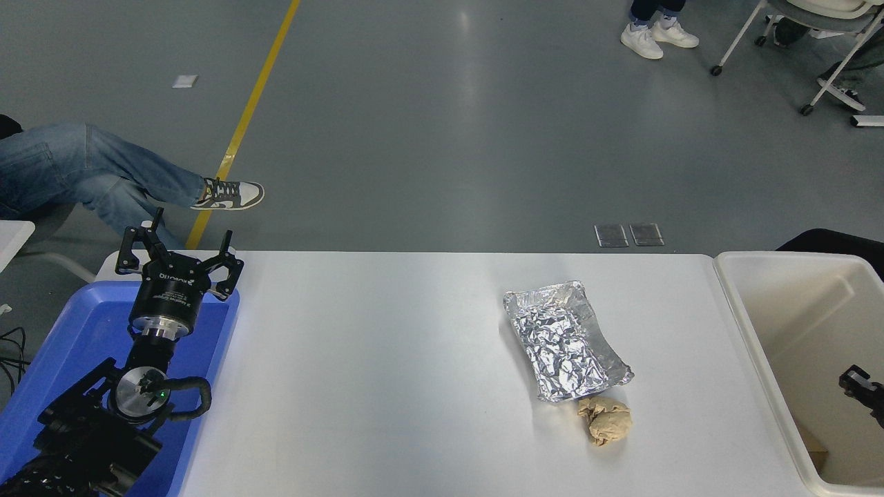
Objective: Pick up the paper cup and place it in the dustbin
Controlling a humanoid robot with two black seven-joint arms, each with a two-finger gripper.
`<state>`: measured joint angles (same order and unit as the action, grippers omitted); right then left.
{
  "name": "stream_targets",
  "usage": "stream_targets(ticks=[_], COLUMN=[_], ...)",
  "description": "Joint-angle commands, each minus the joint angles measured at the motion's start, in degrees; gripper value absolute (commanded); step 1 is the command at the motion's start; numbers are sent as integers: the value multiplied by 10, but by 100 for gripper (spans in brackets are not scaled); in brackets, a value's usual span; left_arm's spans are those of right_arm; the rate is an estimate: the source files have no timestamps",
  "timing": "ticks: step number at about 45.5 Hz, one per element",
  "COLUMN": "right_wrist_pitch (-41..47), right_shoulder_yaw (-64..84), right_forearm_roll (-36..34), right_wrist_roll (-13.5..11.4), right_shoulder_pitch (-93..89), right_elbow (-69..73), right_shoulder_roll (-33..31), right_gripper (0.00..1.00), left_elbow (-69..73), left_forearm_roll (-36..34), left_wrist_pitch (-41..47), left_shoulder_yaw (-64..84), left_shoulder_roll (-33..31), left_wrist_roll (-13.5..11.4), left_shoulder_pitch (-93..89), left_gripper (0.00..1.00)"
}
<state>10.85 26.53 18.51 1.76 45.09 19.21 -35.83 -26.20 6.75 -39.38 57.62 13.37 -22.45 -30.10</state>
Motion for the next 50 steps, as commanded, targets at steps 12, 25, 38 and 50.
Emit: stream_targets(ticks=[12, 25, 38, 50], right_wrist_pitch=[76, 341, 341, 341], right_shoulder_yaw=[370, 341, 304, 321], right_forearm_roll=[105, -14, -87, -87], right_wrist_roll=[3, 3, -3, -3], right_shoulder_pitch=[616, 789, 816, 832], right_elbow=[504, 586, 581, 582], right_shoulder_roll=[-67, 102, 182, 191], right_gripper=[100, 100, 100, 100], left_elbow=[0, 0, 0, 0], left_forearm_roll=[-2, -1, -1, -1], left_wrist_pitch=[-3, -3, -2, -1], left_shoulder_yaw=[-1, -1, -1, -1], left_shoulder_roll=[0, 0, 0, 0], left_wrist_roll=[2, 2, 1, 1], left_shoulder_pitch=[-1, -1, 0, 0], left_gripper=[100, 100, 100, 100])
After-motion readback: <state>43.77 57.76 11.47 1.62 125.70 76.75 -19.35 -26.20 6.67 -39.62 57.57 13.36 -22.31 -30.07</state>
